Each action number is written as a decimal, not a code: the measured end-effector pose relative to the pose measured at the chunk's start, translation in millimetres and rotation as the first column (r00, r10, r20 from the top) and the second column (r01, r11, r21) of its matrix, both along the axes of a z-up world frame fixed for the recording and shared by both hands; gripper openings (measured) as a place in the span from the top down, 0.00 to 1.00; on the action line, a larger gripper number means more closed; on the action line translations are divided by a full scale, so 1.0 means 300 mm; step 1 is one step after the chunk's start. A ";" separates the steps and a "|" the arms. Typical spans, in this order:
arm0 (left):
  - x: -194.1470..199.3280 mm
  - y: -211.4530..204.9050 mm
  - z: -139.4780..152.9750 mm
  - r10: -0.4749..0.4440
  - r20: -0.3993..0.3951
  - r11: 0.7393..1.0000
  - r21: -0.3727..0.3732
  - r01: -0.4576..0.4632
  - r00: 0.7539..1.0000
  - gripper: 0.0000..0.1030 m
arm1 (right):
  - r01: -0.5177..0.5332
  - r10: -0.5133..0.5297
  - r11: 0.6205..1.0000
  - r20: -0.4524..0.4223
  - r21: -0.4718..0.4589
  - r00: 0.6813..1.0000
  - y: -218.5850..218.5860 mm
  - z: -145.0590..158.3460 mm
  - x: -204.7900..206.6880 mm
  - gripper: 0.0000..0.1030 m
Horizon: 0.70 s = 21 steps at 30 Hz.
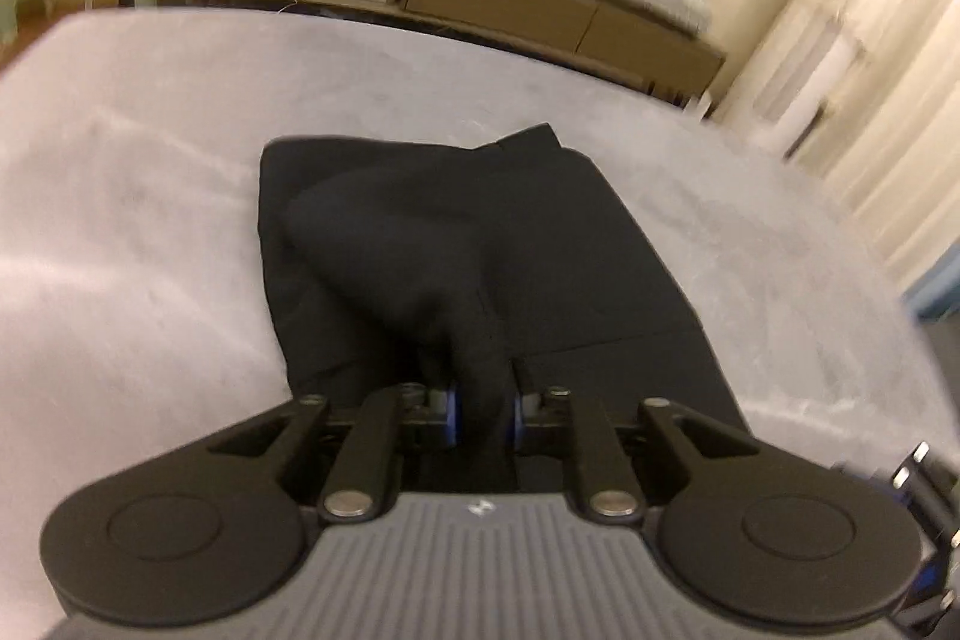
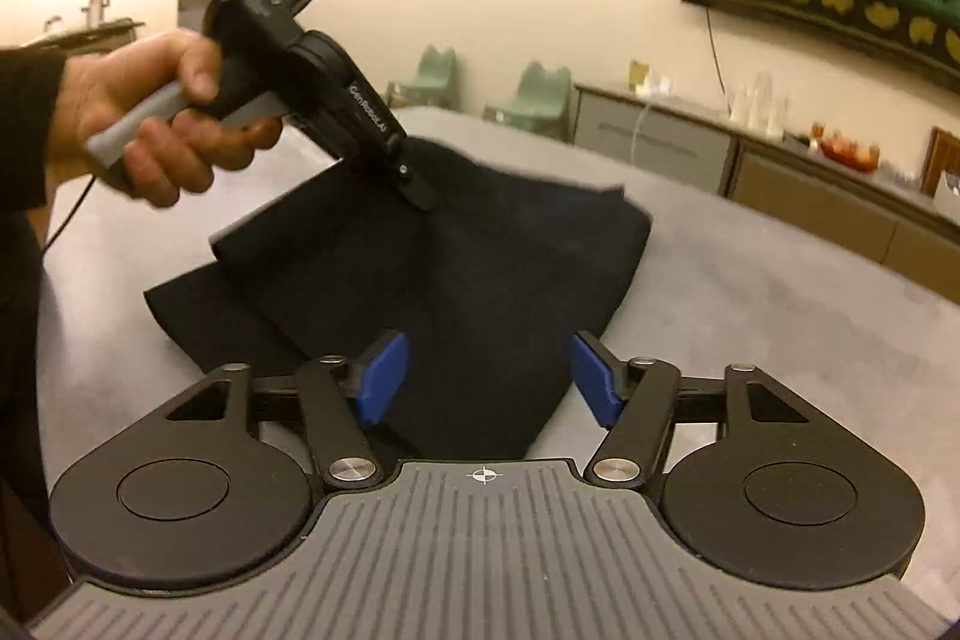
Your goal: Fold clothes
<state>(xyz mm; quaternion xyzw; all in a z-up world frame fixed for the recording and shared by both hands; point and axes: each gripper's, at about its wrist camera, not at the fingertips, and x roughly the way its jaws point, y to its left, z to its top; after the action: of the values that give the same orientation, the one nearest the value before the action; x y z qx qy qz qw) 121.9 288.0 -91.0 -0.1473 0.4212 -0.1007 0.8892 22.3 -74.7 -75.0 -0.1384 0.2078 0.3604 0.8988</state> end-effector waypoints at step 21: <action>0.018 0.163 0.003 0.164 -0.056 0.982 -0.083 -0.168 0.985 0.59 | -0.208 0.199 0.968 -0.074 -0.142 0.977 0.399 0.027 -0.098 0.21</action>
<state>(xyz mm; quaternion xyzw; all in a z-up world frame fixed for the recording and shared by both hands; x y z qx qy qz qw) 127.2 337.0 -90.1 -0.2229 0.4244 -0.0410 0.8766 -7.1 45.1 -66.9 -0.2150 0.2455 0.4383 0.8375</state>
